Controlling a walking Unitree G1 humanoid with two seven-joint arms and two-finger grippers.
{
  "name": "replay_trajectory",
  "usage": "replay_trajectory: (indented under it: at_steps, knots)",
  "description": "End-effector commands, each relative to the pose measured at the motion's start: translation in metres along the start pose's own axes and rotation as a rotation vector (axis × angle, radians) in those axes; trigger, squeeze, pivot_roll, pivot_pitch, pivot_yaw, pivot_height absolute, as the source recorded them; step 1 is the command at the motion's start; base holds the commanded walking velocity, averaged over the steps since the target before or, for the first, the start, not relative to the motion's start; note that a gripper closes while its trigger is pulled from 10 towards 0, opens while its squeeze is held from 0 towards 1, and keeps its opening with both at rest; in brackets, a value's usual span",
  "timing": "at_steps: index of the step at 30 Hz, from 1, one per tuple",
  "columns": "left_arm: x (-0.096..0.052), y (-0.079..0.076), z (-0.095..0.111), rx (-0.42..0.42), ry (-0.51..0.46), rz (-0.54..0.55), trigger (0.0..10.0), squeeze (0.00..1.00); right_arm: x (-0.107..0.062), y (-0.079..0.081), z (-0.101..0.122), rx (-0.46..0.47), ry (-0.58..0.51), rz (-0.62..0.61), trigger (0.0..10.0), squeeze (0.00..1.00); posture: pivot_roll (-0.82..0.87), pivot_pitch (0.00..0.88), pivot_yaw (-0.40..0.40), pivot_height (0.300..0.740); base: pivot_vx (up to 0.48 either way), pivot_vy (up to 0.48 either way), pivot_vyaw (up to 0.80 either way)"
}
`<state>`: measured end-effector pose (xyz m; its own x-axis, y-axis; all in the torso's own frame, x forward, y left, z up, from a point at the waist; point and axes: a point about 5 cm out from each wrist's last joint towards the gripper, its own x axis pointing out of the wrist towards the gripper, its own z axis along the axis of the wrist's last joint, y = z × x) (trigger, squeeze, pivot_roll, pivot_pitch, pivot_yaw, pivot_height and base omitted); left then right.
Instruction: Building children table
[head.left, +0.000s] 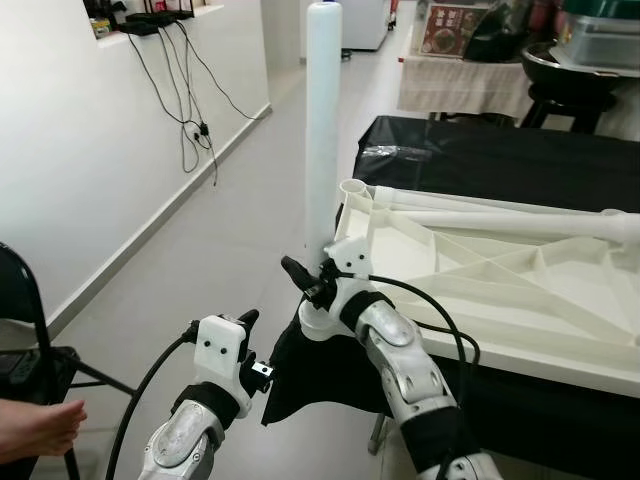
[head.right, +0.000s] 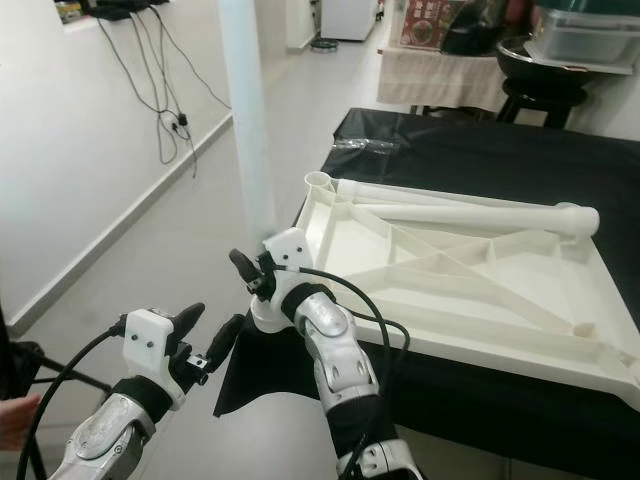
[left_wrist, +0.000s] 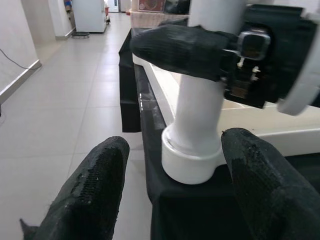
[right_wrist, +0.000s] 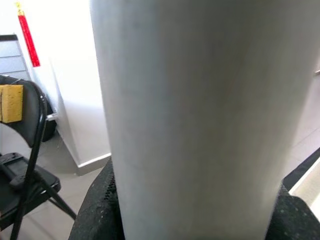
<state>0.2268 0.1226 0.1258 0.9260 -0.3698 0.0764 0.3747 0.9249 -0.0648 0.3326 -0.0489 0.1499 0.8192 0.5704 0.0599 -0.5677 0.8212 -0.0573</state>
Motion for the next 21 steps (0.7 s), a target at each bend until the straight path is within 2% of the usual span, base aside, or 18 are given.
replay_trajectory:
  at_steps: [1, 2, 3, 4, 7, 10, 14, 15, 16, 21]
  knots:
    - [-0.001, 0.001, -0.003, -0.003, 0.015, 0.008, 10.0, 0.00, 0.003, 0.003, -0.013, 0.030, 0.071, -0.044, 10.0, 0.00, 0.03, 0.076, -0.004, 0.740, 0.000, 0.000, 0.00]
    - [-0.001, 0.001, -0.003, -0.003, 0.014, 0.010, 10.0, 0.00, 0.005, 0.004, -0.011, 0.028, 0.075, -0.036, 10.0, 0.00, 0.03, 0.076, -0.003, 0.740, 0.000, 0.000, 0.00]
    - [-0.001, 0.001, -0.003, -0.004, 0.013, 0.011, 10.0, 0.00, 0.004, 0.005, -0.009, 0.029, 0.085, -0.034, 10.0, 0.25, 0.03, 0.077, -0.003, 0.740, 0.000, 0.000, 0.00]
    - [-0.001, 0.001, -0.003, -0.006, 0.013, 0.009, 10.0, 0.00, 0.005, 0.006, -0.004, 0.053, 0.070, 0.013, 10.0, 1.00, 0.03, 0.077, -0.003, 0.740, 0.000, 0.000, 0.00]
    - [0.000, 0.001, -0.003, -0.008, 0.014, 0.007, 10.0, 0.00, 0.008, 0.004, 0.004, 0.077, 0.044, 0.073, 10.0, 1.00, 0.02, 0.075, -0.005, 0.740, 0.000, 0.000, 0.00]
    - [0.002, 0.001, -0.004, -0.005, 0.010, 0.009, 10.0, 0.00, 0.014, -0.014, 0.014, 0.106, -0.001, 0.167, 10.0, 1.00, 0.03, 0.070, -0.012, 0.740, 0.000, 0.000, 0.00]
    - [0.002, 0.001, -0.003, -0.002, 0.005, 0.015, 10.0, 0.00, 0.014, -0.019, 0.015, 0.098, -0.006, 0.189, 10.0, 1.00, 0.03, 0.070, -0.012, 0.740, 0.000, 0.000, 0.00]
    - [0.002, 0.005, -0.001, -0.006, -0.008, 0.047, 10.0, 0.00, 0.009, -0.029, 0.013, 0.083, 0.004, 0.176, 10.0, 0.26, 0.02, 0.066, -0.014, 0.740, 0.000, 0.000, 0.00]
    - [0.002, 0.009, 0.001, -0.004, -0.017, 0.074, 10.0, 0.00, 0.001, -0.033, 0.009, 0.084, 0.016, 0.174, 10.0, 0.00, 0.01, 0.066, -0.008, 0.740, 0.000, 0.000, 0.00]
    - [0.003, 0.016, 0.004, 0.000, -0.029, 0.115, 10.0, 0.00, -0.013, -0.037, 0.002, 0.089, 0.041, 0.181, 10.0, 0.00, -0.01, 0.066, 0.002, 0.740, 0.000, 0.000, 0.00]
